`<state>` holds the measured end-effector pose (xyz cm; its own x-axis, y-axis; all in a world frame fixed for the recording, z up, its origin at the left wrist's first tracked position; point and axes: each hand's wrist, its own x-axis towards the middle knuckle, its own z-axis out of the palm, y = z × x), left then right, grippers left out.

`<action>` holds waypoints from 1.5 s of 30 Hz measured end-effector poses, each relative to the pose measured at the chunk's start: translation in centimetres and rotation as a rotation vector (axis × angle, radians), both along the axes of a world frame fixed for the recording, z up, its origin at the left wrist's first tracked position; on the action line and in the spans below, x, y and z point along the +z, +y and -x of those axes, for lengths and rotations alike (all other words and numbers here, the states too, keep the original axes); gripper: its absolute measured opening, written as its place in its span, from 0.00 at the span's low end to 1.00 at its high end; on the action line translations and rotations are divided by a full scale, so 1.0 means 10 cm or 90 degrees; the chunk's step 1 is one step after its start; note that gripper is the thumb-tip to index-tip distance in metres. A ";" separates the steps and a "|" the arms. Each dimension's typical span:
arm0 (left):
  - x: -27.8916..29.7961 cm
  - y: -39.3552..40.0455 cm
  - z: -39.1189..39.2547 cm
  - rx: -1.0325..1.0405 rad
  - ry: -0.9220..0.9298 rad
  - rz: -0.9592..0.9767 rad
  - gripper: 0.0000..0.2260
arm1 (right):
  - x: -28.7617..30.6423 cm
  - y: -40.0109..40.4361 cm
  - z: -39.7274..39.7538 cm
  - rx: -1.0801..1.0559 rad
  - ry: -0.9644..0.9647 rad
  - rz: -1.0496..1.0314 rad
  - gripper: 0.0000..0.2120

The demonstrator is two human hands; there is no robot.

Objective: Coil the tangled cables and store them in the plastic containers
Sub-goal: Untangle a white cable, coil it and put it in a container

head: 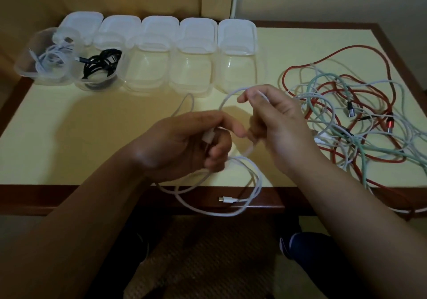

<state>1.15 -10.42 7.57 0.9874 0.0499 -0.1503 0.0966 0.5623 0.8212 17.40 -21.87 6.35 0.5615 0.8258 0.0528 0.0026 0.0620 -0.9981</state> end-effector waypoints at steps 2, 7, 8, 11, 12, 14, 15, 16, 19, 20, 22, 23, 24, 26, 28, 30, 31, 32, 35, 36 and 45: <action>0.05 -0.03 0.02 -0.075 -0.001 0.070 0.17 | -0.01 0.02 0.08 0.019 0.029 0.048 0.09; 0.15 -0.07 -0.01 -0.050 -0.070 0.264 0.19 | -0.04 0.02 0.24 0.261 -0.068 0.149 0.10; 0.15 -0.06 -0.02 -0.007 -0.083 0.275 0.19 | -0.02 0.01 0.26 0.297 -0.115 0.176 0.12; 0.12 -0.01 -0.03 0.134 -0.075 0.253 0.19 | 0.11 -0.03 0.32 0.323 -0.206 0.238 0.23; 0.11 -0.01 -0.03 0.184 -0.061 0.234 0.20 | 0.13 -0.04 0.32 0.321 -0.231 0.245 0.22; 0.10 0.00 -0.05 0.295 -0.027 0.192 0.23 | 0.18 -0.08 0.33 0.310 -0.281 0.257 0.19; 0.09 0.01 -0.06 0.345 -0.011 0.178 0.25 | 0.18 -0.09 0.33 0.292 -0.314 0.260 0.19; 0.08 0.02 -0.08 0.381 -0.001 0.167 0.25 | 0.17 -0.10 0.34 0.262 -0.351 0.255 0.19; 0.04 0.07 -0.10 0.424 0.019 0.083 0.23 | 0.12 -0.12 0.37 0.169 -0.463 0.213 0.20; 0.02 0.10 -0.10 0.444 0.028 0.039 0.23 | 0.13 -0.13 0.39 0.151 -0.477 0.192 0.20; -0.01 0.16 -0.10 0.477 0.038 -0.064 0.22 | 0.13 -0.15 0.40 0.133 -0.446 0.130 0.19; -0.02 0.18 -0.09 0.482 0.043 -0.133 0.21 | 0.14 -0.16 0.38 0.130 -0.419 0.092 0.20; -0.02 0.19 -0.08 0.477 0.053 -0.210 0.19 | 0.16 -0.17 0.37 0.135 -0.394 0.060 0.20; -0.03 0.14 -0.05 0.403 0.080 -0.334 0.18 | 0.18 -0.20 0.34 0.161 -0.354 0.023 0.17; -0.02 0.05 -0.02 0.276 0.089 -0.402 0.18 | 0.20 -0.20 0.32 0.169 -0.370 0.011 0.15; 0.01 -0.02 -0.01 0.185 0.083 -0.425 0.20 | 0.20 -0.18 0.29 0.151 -0.404 0.004 0.12; 0.02 -0.05 -0.02 0.169 0.080 -0.425 0.21 | 0.19 -0.17 0.26 0.132 -0.402 -0.002 0.10; 0.02 -0.07 -0.04 0.169 0.077 -0.401 0.22 | 0.18 -0.17 0.23 0.101 -0.392 -0.008 0.08; 0.02 -0.15 -0.13 0.152 0.110 -0.168 0.27 | 0.14 -0.13 0.13 0.006 -0.335 -0.004 0.06; 0.02 -0.17 -0.14 0.125 0.120 -0.118 0.29 | 0.12 -0.12 0.11 0.010 -0.300 -0.002 0.06; 0.05 -0.19 -0.12 0.183 0.011 0.122 0.14 | 0.04 -0.03 0.23 0.220 0.096 0.250 0.17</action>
